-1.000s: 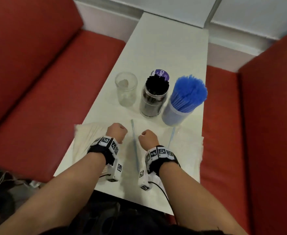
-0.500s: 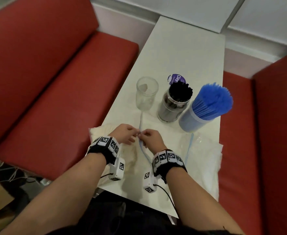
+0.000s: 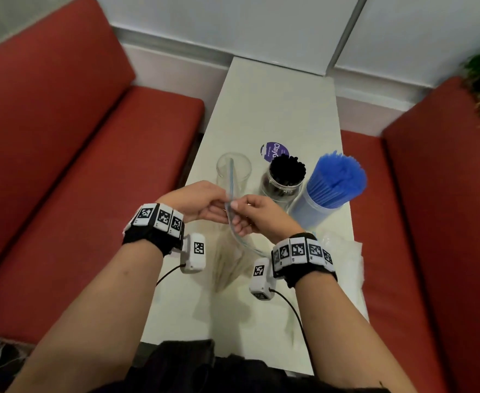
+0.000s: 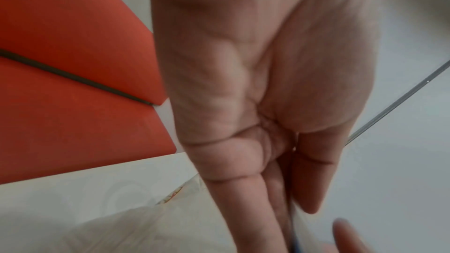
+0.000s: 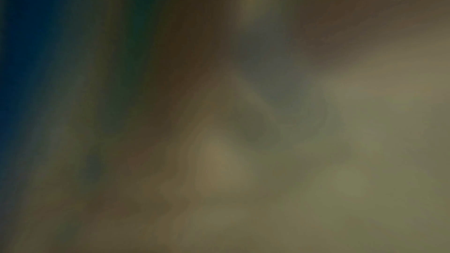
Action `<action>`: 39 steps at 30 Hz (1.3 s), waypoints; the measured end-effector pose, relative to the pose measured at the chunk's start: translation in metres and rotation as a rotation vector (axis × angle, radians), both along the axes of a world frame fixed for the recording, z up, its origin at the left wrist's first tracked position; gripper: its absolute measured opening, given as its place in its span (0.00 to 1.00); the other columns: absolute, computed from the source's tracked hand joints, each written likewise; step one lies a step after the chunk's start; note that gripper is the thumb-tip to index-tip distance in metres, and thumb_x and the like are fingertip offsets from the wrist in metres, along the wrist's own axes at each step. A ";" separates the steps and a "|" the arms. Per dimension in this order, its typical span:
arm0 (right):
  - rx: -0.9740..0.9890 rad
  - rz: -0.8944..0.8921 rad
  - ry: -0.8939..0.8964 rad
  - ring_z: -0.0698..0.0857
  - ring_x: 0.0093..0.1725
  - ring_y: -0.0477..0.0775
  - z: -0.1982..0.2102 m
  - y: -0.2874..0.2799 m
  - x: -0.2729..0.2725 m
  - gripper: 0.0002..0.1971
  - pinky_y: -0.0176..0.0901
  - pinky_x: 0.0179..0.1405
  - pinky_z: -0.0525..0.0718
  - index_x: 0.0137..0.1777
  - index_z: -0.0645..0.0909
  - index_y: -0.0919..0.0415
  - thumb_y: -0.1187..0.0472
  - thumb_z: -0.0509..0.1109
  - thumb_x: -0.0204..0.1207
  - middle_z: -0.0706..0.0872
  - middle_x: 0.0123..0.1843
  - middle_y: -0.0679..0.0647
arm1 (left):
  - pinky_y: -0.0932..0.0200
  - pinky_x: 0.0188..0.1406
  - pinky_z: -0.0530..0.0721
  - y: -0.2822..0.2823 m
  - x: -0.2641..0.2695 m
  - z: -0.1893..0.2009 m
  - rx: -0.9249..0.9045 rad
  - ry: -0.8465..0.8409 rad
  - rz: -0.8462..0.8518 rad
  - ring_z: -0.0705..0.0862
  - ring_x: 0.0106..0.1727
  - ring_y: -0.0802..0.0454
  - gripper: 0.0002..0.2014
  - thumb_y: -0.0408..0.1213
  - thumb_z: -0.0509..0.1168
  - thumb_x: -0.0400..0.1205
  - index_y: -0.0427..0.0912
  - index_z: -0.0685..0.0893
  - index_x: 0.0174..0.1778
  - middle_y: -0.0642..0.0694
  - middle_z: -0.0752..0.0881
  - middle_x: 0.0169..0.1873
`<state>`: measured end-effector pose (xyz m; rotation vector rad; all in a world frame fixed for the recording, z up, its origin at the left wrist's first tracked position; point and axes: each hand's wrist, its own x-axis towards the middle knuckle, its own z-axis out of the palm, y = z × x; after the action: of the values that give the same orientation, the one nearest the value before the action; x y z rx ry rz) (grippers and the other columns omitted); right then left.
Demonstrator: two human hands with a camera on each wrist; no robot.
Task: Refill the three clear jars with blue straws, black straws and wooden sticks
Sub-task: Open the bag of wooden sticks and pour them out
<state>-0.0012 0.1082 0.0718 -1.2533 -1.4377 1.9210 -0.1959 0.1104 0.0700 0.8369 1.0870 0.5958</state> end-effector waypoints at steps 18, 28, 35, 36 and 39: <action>0.109 0.197 -0.337 0.94 0.43 0.58 0.066 0.016 0.032 0.07 0.42 0.38 0.89 0.52 0.88 0.61 0.58 0.77 0.80 0.93 0.43 0.58 | 0.60 0.36 0.91 0.021 -0.011 0.022 0.190 0.112 -0.085 0.91 0.33 0.46 0.11 0.32 0.72 0.82 0.25 0.87 0.51 0.32 0.90 0.38; 0.170 -0.013 -0.294 0.92 0.37 0.59 0.052 0.011 0.012 0.16 0.42 0.33 0.91 0.53 0.84 0.76 0.61 0.79 0.79 0.90 0.38 0.63 | 0.59 0.36 0.90 0.014 0.012 0.019 0.224 0.039 -0.059 0.88 0.33 0.48 0.07 0.34 0.70 0.84 0.34 0.89 0.44 0.38 0.88 0.35; 0.061 -0.058 -0.127 0.92 0.35 0.54 0.042 0.013 0.024 0.10 0.42 0.37 0.92 0.54 0.86 0.78 0.68 0.70 0.84 0.92 0.40 0.65 | 0.59 0.38 0.90 0.006 0.026 0.009 0.195 -0.035 0.014 0.86 0.35 0.48 0.11 0.41 0.71 0.80 0.34 0.85 0.45 0.39 0.87 0.36; 0.055 -0.058 -0.112 0.93 0.35 0.55 0.041 0.012 0.026 0.10 0.41 0.37 0.92 0.53 0.87 0.78 0.67 0.70 0.85 0.93 0.40 0.64 | 0.58 0.39 0.90 0.006 0.028 0.008 0.198 -0.038 0.021 0.86 0.37 0.47 0.12 0.42 0.70 0.80 0.34 0.85 0.46 0.38 0.86 0.37; 0.036 -0.097 -0.090 0.93 0.37 0.57 0.040 0.011 0.025 0.15 0.42 0.36 0.92 0.49 0.89 0.73 0.59 0.71 0.85 0.92 0.39 0.67 | 0.55 0.40 0.90 0.004 0.032 0.006 0.217 -0.031 0.039 0.84 0.40 0.44 0.09 0.38 0.66 0.87 0.35 0.85 0.47 0.36 0.85 0.39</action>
<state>0.0235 0.1188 0.1121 -1.3821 -1.4214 1.7880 -0.1639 0.1140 0.0765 0.9926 1.0242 0.7672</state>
